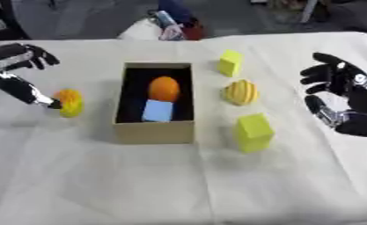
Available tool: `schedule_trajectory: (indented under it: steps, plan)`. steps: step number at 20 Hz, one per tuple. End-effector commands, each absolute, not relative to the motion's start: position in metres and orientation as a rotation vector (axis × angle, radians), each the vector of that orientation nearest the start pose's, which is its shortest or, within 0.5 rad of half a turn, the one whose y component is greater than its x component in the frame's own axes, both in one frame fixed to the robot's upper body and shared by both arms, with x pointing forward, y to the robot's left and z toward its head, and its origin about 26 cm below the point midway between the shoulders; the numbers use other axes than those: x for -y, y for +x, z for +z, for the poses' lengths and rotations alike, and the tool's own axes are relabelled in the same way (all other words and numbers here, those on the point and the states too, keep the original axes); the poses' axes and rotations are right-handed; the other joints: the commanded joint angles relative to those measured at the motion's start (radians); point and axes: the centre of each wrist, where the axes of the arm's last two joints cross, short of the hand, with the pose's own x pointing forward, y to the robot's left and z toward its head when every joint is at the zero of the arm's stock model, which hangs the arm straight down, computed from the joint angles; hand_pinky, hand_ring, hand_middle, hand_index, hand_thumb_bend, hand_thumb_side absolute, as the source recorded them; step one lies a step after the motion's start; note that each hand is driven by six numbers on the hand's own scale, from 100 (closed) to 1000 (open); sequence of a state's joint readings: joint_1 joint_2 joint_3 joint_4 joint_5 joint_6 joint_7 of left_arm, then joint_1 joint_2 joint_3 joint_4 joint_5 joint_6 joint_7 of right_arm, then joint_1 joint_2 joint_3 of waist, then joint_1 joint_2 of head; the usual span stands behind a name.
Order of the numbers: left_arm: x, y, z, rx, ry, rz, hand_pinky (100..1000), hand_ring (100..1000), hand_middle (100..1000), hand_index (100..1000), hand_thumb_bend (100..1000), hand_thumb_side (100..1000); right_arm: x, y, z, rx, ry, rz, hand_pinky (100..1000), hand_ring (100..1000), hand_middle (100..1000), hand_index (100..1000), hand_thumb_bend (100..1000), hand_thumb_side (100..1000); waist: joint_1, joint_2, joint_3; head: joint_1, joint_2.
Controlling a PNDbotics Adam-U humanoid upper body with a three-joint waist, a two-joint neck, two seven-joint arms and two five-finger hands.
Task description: Pick up objects on the table and place them in the box.
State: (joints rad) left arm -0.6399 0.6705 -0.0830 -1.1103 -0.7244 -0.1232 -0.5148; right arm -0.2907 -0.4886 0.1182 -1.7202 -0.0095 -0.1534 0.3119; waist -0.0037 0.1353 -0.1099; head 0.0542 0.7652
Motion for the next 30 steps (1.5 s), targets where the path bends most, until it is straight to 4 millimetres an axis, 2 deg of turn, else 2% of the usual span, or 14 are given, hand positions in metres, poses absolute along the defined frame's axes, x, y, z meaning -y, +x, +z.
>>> schedule_trajectory:
  steps: [1,4,7,8,9,10,11,12,14,17,21,23,26,30]
  plan:
    - [-0.391,0.424,0.163,1.157,0.840,-1.338,796,766,787,865,776,364,0.291,0.332,0.148,1.981,-0.043,0.915,739,803,787,1000,225,318,-0.008,-0.029,-0.001,-0.002,0.005]
    - [-0.384,0.431,0.148,1.142,0.834,-1.335,775,748,776,849,738,340,0.290,0.333,0.147,1.980,-0.040,0.912,739,803,787,1000,225,318,-0.009,-0.028,-0.004,-0.002,0.005]
    - [-0.377,0.436,0.137,1.115,0.862,-1.345,716,646,715,807,660,287,0.290,0.333,0.147,1.978,-0.038,0.912,739,803,787,1000,222,316,-0.010,-0.028,-0.006,-0.002,0.005]
    - [-0.376,0.437,0.135,1.112,0.876,-1.343,702,622,682,788,585,241,0.290,0.333,0.147,1.978,-0.038,0.911,739,803,787,1000,225,319,-0.010,-0.028,-0.006,-0.002,0.005]
    - [-0.375,0.438,0.133,1.113,0.897,-1.340,691,608,662,776,560,220,0.290,0.333,0.147,1.978,-0.038,0.911,739,803,787,1000,225,319,-0.010,-0.027,-0.007,-0.002,0.005]
    - [-0.374,0.438,0.132,1.121,0.927,-1.334,644,551,586,729,475,161,0.290,0.333,0.147,1.978,-0.038,0.910,739,803,787,1000,224,319,-0.010,-0.027,-0.007,-0.003,0.005]
    - [-0.374,0.438,0.133,1.135,0.955,-1.322,629,533,565,714,455,149,0.290,0.333,0.147,1.978,-0.038,0.910,739,803,787,1000,224,319,-0.010,-0.027,-0.008,-0.004,0.005]
    - [-0.374,0.438,0.135,1.160,0.982,-1.305,569,469,488,646,389,112,0.290,0.333,0.147,1.978,-0.039,0.909,739,803,787,1000,224,320,-0.010,-0.027,-0.008,-0.004,0.005]
    - [-0.373,0.436,0.146,1.218,1.029,-1.275,523,419,434,587,363,104,0.291,0.333,0.146,1.977,-0.042,0.907,739,803,787,1000,224,320,-0.009,-0.027,-0.007,-0.006,0.005]
    - [-0.363,0.433,0.178,1.339,1.080,-1.257,521,411,423,582,370,112,0.291,0.333,0.146,1.976,-0.044,0.907,739,804,787,1000,223,320,-0.007,-0.028,-0.006,-0.006,0.005]
    - [-0.328,0.426,0.230,1.564,1.132,-1.295,538,418,427,592,390,132,0.291,0.333,0.146,1.973,-0.039,0.911,739,804,787,1000,223,320,-0.005,-0.033,-0.009,-0.003,0.005]
    - [-0.302,0.425,0.246,1.663,1.109,-1.350,546,422,432,598,392,136,0.290,0.333,0.145,1.971,-0.036,0.910,738,803,786,1000,223,320,-0.005,-0.036,-0.013,0.002,0.005]
    - [-0.266,0.426,0.251,1.751,1.000,-1.459,565,434,444,610,399,142,0.290,0.333,0.144,1.967,-0.035,0.902,736,800,786,1000,222,320,-0.003,-0.039,-0.022,0.011,0.005]
    - [-0.229,0.432,0.237,1.760,0.853,-1.596,592,460,470,636,431,154,0.289,0.334,0.143,1.968,-0.028,0.891,735,800,784,1000,221,319,-0.003,-0.042,-0.032,0.017,0.005]
